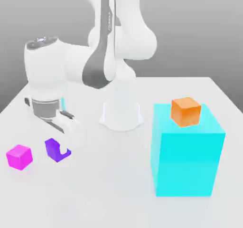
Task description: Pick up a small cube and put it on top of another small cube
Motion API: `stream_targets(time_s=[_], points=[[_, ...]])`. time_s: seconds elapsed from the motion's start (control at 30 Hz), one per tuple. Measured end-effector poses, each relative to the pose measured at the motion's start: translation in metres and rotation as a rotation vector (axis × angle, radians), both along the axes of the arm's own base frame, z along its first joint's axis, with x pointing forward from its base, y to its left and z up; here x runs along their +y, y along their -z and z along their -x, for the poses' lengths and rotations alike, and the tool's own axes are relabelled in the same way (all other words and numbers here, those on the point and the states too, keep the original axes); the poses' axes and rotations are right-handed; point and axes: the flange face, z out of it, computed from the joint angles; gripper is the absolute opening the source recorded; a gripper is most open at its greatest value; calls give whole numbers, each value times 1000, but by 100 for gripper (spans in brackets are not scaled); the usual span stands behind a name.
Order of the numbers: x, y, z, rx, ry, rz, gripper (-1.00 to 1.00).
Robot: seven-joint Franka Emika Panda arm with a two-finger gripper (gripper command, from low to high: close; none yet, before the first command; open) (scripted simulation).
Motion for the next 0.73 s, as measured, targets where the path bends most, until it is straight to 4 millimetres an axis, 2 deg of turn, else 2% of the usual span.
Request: stream_targets(time_s=[0.13,0.23,0.33,0.47,0.53,0.6,0.63,0.73], points=[[72,-53,-27,-4,-61,-5,-100],[134,-93,-33,-4,-114,-9,-100],[199,-133,-23,-1,-171,-10,-100],[281,-181,13,5,-252,-6,-100],[296,-170,21,7,-267,-5,-100],[299,-145,23,7,-270,-4,-100],[299,-134,24,7,-271,-4,100],[299,-134,24,7,-271,-4,100]])
